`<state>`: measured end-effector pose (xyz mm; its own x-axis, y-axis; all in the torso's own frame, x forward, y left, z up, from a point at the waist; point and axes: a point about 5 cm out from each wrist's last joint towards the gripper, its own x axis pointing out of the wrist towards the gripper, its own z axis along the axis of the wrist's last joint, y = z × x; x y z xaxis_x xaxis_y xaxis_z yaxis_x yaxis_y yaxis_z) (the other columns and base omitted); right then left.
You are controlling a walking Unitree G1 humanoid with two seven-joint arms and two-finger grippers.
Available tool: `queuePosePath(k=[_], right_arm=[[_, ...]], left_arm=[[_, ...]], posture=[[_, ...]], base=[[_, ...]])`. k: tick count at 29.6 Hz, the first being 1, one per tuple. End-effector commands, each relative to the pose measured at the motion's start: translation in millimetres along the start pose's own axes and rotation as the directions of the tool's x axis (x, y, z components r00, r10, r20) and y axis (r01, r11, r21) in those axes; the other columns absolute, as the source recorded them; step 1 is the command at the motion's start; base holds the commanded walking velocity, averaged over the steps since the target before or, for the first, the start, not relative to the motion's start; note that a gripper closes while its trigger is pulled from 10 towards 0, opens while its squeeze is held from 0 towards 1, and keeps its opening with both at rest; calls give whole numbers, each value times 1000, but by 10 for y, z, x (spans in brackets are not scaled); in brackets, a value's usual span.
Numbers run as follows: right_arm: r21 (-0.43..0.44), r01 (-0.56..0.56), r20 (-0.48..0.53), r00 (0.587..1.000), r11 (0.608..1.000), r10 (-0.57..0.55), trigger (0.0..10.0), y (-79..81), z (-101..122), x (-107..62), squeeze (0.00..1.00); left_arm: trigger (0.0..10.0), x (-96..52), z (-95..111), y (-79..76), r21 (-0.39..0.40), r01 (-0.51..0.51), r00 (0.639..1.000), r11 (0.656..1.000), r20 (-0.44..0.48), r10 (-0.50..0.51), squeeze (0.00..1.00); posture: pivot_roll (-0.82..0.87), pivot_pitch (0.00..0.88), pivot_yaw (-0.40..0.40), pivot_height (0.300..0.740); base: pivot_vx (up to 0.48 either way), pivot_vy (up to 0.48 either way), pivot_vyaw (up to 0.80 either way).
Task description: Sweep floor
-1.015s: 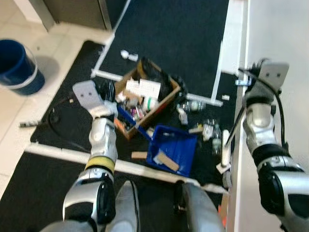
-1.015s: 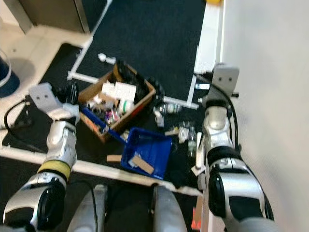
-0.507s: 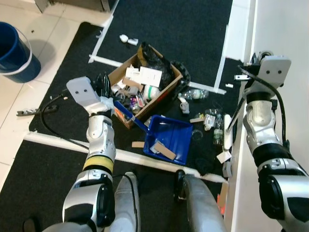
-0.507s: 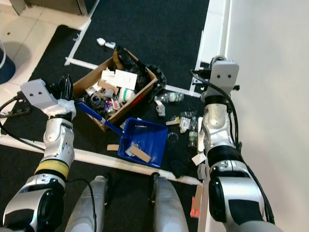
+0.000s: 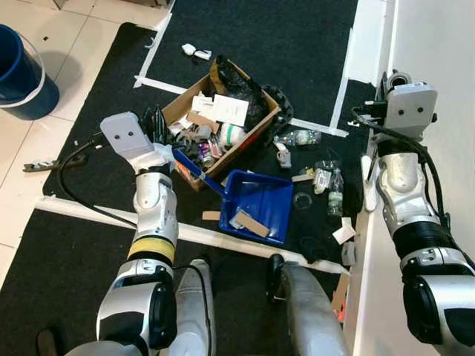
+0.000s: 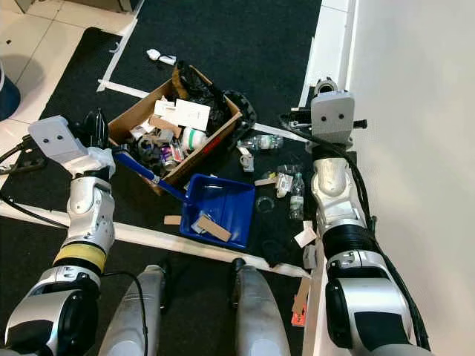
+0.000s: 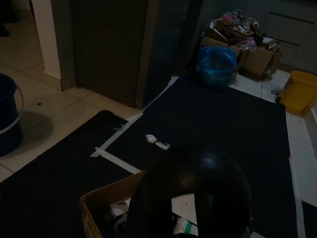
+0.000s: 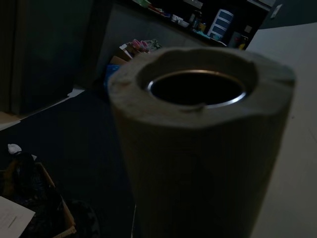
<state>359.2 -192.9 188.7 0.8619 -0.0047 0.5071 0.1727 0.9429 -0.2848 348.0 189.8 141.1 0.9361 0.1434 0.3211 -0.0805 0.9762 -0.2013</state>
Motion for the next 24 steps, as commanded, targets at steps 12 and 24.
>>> queuePosePath(k=[12,24], right_arm=[[-61,-74,44,996,995,77,10000,148,35,-90,0],[-98,-118,63,990,988,125,10000,315,63,-136,0]], left_arm=[[10000,-83,-151,47,35,-22,995,999,-95,25,0],[10000,237,-53,-185,14,6,988,1000,-152,-3,0]], posture=[[32,445,-87,740],[51,438,-68,740]], base=[[0,0,0],[0,0,0]])
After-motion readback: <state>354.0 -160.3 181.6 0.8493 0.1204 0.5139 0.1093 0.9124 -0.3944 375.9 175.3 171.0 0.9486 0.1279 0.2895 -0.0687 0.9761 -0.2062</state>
